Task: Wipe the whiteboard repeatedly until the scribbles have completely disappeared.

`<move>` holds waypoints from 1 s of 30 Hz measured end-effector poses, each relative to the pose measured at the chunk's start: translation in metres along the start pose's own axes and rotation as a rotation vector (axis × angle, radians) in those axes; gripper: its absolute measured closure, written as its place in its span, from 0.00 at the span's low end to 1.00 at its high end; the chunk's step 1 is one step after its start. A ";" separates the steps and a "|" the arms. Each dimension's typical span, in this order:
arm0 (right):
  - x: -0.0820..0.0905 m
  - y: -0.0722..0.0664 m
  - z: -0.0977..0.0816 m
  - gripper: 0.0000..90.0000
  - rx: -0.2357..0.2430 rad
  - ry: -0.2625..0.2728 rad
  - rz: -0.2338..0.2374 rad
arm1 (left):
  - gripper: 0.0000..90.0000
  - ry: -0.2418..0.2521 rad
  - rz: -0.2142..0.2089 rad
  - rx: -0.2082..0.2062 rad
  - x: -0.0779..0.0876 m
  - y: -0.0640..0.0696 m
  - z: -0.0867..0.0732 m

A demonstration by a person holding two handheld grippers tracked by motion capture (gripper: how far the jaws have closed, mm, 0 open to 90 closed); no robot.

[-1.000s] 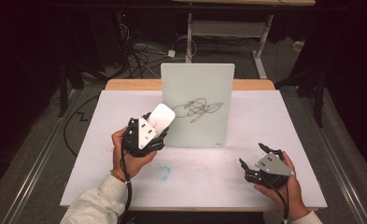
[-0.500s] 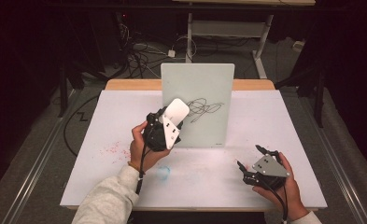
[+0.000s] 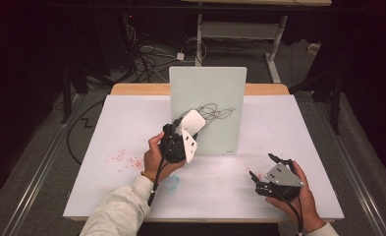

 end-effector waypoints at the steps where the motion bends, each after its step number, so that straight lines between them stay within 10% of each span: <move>1: 0.000 0.000 0.000 0.23 0.002 -0.001 0.000 | 0.32 -0.003 0.005 -0.015 -0.001 0.003 -0.001; 14: 0.000 0.000 -0.002 0.23 0.008 -0.005 0.000 | 0.32 0.008 0.041 -0.058 -0.005 0.003 -0.009; 30: -0.002 -0.003 -0.003 0.23 0.016 -0.022 0.007 | 0.32 0.038 0.128 -0.013 -0.003 -0.030 0.000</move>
Point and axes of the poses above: each handheld gripper's, and its own axes: x roughly backward along the jaws, z roughly out of its top, y roughly to its right, the point moved 9 cm from there along -x, roughly forward along the jaws, and after that the axes turned 6 degrees about y, right-handed, at the moved point
